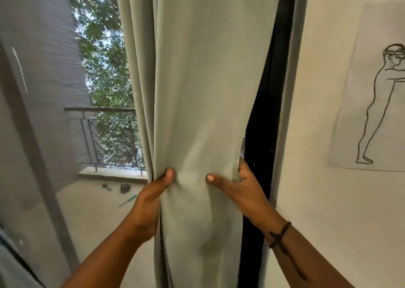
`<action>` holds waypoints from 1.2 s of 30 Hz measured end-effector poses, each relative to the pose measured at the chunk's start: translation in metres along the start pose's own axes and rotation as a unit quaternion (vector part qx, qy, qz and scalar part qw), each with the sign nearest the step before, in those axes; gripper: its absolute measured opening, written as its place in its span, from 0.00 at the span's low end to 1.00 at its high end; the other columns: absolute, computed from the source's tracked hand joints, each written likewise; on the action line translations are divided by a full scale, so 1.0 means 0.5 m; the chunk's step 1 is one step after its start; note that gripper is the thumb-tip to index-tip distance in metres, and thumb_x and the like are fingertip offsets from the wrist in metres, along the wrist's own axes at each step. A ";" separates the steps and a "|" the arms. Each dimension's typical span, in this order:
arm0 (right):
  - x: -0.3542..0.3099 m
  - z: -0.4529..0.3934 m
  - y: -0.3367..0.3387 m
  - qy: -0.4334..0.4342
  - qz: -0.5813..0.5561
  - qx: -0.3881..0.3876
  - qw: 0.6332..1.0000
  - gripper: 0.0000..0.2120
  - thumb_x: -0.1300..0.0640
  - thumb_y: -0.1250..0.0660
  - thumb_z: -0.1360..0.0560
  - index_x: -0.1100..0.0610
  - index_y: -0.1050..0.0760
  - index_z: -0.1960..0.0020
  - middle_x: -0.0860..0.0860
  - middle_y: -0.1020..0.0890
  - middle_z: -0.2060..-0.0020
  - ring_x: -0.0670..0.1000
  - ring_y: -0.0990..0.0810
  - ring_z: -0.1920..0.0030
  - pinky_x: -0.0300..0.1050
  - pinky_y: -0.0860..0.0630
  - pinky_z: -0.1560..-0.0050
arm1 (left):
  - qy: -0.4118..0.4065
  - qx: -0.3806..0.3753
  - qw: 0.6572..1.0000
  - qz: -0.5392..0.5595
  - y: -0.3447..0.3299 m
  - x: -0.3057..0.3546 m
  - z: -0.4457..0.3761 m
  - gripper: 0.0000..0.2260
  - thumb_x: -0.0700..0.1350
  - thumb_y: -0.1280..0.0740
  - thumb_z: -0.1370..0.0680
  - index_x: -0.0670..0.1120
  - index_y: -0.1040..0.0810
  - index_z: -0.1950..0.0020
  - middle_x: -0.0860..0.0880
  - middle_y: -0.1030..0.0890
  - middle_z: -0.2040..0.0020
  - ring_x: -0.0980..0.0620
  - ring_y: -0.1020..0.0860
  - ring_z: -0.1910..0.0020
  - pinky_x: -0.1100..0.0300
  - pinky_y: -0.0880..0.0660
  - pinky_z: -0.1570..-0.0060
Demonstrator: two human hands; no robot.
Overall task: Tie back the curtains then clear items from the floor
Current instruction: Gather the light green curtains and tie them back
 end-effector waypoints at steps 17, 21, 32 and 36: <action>0.002 -0.011 -0.091 -0.167 -0.140 -0.046 0.975 0.13 0.60 0.26 0.36 0.63 0.17 0.52 0.58 0.14 0.56 0.53 0.15 0.59 0.42 0.18 0.60 | -0.007 -0.005 0.995 -0.102 0.192 0.062 -0.065 0.25 0.58 0.22 0.39 0.46 0.21 0.49 0.53 0.14 0.60 0.55 0.16 0.61 0.61 0.20 0.61; 0.003 0.032 -0.065 -0.225 -0.129 -0.214 0.942 0.21 0.59 0.23 0.36 0.61 0.19 0.44 0.54 0.15 0.50 0.51 0.16 0.50 0.44 0.21 0.46 | 0.025 -0.040 0.995 -0.086 0.233 0.074 -0.091 0.36 0.59 0.20 0.58 0.47 0.19 0.53 0.50 0.14 0.60 0.52 0.16 0.62 0.61 0.20 0.67; -0.050 0.008 -0.045 -0.098 0.349 0.062 0.930 0.13 0.54 0.35 0.23 0.64 0.21 0.52 0.56 0.20 0.61 0.50 0.24 0.60 0.38 0.30 0.61 | 0.141 -0.123 0.982 -0.030 0.171 0.068 -0.077 0.16 0.44 0.28 0.39 0.39 0.18 0.54 0.41 0.15 0.63 0.46 0.17 0.69 0.58 0.21 0.74; -0.043 -0.029 -0.089 -0.088 0.459 0.055 0.882 0.11 0.54 0.37 0.24 0.56 0.22 0.44 0.53 0.20 0.46 0.51 0.22 0.45 0.50 0.26 0.41 | 0.178 -0.172 0.969 -0.008 0.119 0.032 -0.021 0.10 0.41 0.31 0.38 0.39 0.15 0.62 0.38 0.16 0.63 0.43 0.17 0.69 0.55 0.21 0.72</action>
Point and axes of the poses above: each hand's wrist, its own z-axis away from the middle knuckle, its own y-axis out of the back of the hand, x = y × z, the point moved 4 cm from there along -z, towards the middle knuckle
